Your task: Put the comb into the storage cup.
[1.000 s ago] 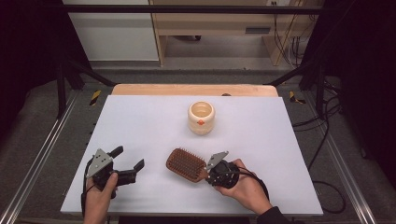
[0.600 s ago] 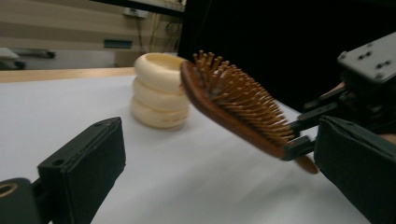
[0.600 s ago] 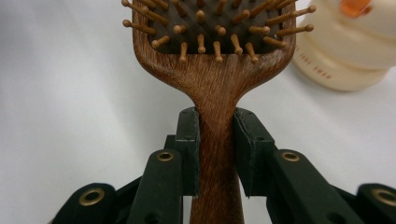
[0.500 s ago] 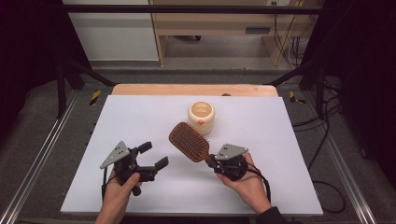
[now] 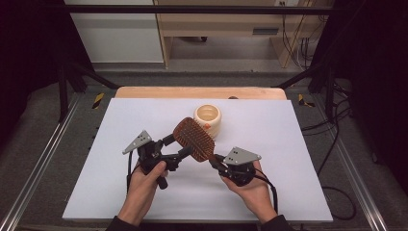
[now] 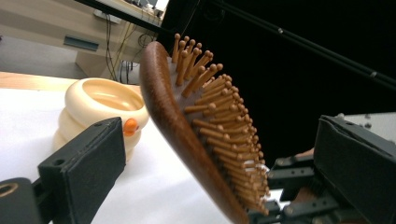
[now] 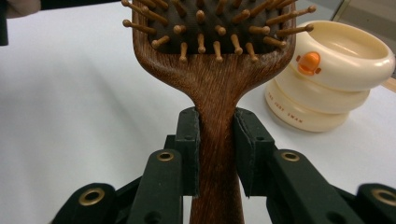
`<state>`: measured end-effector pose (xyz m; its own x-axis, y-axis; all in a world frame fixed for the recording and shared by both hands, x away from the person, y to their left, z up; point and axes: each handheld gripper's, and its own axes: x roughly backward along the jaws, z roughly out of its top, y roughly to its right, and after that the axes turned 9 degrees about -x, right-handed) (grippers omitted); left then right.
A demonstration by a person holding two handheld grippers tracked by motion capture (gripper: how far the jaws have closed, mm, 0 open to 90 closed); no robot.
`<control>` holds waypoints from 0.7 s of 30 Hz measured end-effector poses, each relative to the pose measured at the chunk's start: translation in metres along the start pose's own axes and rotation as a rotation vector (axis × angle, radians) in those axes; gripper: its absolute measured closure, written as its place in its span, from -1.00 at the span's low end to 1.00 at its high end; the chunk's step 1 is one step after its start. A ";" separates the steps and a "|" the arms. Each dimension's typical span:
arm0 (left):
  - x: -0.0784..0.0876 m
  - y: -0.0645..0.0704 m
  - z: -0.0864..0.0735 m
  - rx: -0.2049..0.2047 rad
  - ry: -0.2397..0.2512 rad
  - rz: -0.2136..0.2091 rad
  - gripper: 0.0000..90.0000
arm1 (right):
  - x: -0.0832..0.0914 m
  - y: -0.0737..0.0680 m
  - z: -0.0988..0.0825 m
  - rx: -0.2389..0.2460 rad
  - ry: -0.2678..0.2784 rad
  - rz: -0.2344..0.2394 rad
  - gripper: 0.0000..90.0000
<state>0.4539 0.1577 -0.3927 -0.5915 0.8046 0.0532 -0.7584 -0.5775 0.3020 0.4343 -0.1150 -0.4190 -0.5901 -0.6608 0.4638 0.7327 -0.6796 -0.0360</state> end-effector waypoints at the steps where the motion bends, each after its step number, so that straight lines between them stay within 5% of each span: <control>1: -0.001 0.001 0.001 0.001 0.000 0.000 -0.95 | 0.000 -0.001 0.000 0.004 0.006 -0.001 0.62; 13: -0.013 0.006 0.006 0.039 -0.013 0.017 -0.83 | -0.002 -0.008 0.002 0.007 0.046 0.012 0.62; 21: -0.013 0.007 0.007 0.069 0.010 0.062 -0.52 | -0.001 -0.008 0.001 0.005 0.060 0.010 0.62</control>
<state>0.4579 0.1444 -0.3850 -0.6395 0.7660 0.0648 -0.6999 -0.6151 0.3632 0.4292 -0.1085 -0.4180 -0.6020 -0.6853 0.4098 0.7402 -0.6714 -0.0353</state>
